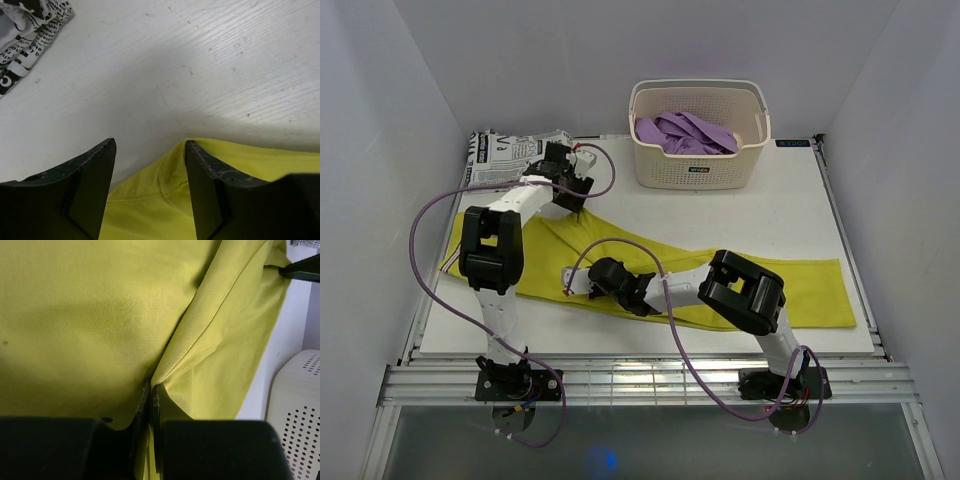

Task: Fold and stack the trousers
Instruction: Fold the trousers

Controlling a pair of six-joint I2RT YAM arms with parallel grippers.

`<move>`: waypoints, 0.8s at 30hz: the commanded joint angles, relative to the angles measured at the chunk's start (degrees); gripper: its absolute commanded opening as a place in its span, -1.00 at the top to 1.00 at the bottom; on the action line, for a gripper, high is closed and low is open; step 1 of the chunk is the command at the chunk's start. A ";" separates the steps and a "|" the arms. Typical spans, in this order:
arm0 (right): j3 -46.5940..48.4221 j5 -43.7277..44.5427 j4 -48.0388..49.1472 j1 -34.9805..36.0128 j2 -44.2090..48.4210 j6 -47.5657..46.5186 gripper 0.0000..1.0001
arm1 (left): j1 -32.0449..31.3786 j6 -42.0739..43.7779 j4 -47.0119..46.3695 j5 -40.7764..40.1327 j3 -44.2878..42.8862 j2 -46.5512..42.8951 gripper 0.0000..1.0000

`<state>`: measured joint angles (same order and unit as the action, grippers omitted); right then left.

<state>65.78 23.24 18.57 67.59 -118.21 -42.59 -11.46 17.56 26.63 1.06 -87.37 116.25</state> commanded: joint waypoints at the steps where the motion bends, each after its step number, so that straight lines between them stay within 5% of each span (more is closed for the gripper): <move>1: -1.45 -4.00 -14.17 0.79 -4.22 3.30 0.84 | 0.83 -1.65 1.04 4.47 -2.72 -7.42 -0.36; 14: -0.21 -3.82 -15.23 0.79 -4.83 3.39 0.84 | -2.59 -2.71 3.51 5.62 7.65 -11.31 -0.11; 20: -0.04 -2.94 -15.23 0.87 -5.89 2.60 0.85 | -3.48 -4.99 3.43 0.88 8.27 -6.83 -0.16; 24: -0.30 -1.54 -15.23 0.79 -7.46 1.81 0.84 | -3.57 -5.78 4.04 -3.60 8.36 -5.77 0.06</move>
<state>68.16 25.47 15.22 68.03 -119.33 -42.81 -15.27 13.26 30.06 1.83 -78.89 110.63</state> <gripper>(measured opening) 0.086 0.503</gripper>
